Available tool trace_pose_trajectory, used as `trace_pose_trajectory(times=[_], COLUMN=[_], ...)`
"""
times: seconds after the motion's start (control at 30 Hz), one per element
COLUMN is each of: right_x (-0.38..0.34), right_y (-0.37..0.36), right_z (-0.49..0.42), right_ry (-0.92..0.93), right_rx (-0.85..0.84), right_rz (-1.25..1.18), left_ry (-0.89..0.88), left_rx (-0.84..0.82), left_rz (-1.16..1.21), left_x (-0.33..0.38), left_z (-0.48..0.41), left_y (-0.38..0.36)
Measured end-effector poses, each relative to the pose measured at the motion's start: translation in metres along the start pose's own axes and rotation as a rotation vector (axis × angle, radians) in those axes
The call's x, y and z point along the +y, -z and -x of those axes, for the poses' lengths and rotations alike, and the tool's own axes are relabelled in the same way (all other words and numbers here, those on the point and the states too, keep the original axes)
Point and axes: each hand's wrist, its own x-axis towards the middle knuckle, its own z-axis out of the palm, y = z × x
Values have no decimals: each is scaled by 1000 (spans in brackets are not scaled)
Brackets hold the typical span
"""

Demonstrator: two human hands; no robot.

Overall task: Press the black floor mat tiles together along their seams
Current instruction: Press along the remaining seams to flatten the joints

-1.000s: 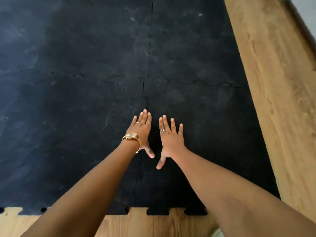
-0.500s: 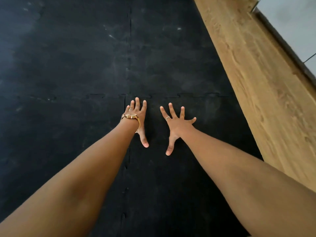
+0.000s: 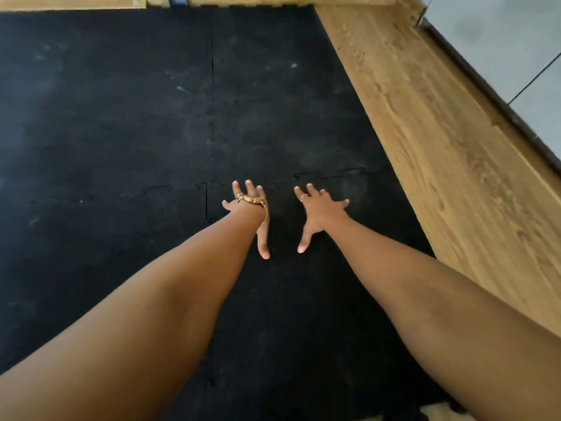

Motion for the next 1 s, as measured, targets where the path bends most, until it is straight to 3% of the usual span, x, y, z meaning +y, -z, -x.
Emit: trace_pose_trajectory(times=[0.13, 0.27, 0.63, 0.77, 1.0], right_x=[66, 80, 81, 75, -16], right_y=[-2, -10, -10, -6, -44], right_z=[-3, -16, -16, -7, 42], right_ry=[-248, -218, -208, -214, -60], right_rx=[-36, -38, -22, -42, -340], right_rz=[-116, -218, -195, -219, 1], left_ry=[-186, -154, -169, -256, -314], left_rx=[29, -7, -18, -19, -52], left_rz=[100, 127, 114, 1, -206], left_x=[54, 80, 76, 50, -47], left_z=[-3, -15, -13, -3, 43], left_y=[8, -1, 5, 10, -60])
